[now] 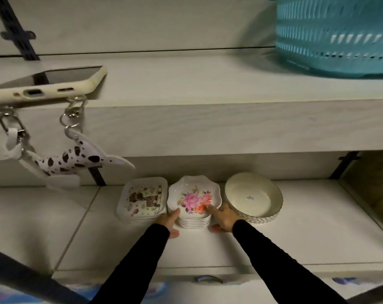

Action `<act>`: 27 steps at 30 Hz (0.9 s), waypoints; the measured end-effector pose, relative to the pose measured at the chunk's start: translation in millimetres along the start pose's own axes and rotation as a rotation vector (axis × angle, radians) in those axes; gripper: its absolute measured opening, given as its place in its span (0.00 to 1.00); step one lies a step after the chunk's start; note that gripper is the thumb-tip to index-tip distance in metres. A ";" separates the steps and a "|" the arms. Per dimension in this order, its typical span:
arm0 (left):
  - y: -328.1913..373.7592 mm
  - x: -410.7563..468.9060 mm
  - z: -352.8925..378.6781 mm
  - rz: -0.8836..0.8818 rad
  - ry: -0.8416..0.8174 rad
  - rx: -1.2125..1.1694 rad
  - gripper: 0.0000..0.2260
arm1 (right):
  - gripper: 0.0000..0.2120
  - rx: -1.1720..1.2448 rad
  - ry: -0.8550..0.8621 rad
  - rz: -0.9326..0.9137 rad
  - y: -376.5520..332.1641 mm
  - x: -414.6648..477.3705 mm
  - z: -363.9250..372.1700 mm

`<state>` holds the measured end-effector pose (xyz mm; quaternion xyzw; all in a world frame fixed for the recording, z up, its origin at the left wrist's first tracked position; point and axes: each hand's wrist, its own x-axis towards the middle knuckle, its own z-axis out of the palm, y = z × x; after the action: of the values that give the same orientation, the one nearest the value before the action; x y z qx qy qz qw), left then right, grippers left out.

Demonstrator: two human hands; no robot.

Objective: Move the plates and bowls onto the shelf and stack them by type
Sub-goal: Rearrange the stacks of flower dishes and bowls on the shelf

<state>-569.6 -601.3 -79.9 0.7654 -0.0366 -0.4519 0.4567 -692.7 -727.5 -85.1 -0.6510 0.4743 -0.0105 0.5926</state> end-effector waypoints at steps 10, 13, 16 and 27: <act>8.3 -2.6 -5.3 -0.124 -0.072 -0.281 0.09 | 0.19 0.131 0.069 0.028 0.9 -0.2 16.5; 6.5 -12.4 -11.4 -0.117 -0.101 -0.224 0.10 | 0.19 0.180 0.057 0.009 10.0 -6.5 19.8; 5.8 -24.9 -17.6 -0.053 -0.129 -0.188 0.09 | 0.23 0.226 0.058 -0.029 13.8 -19.9 20.2; 45.8 -90.1 8.0 0.328 -0.323 -0.051 0.14 | 0.17 0.469 0.228 -0.189 5.3 -93.5 -38.3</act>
<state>-612.1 -590.9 11.6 0.6553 -0.2218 -0.4888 0.5314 -769.4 -696.9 -26.6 -0.5320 0.4596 -0.2485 0.6664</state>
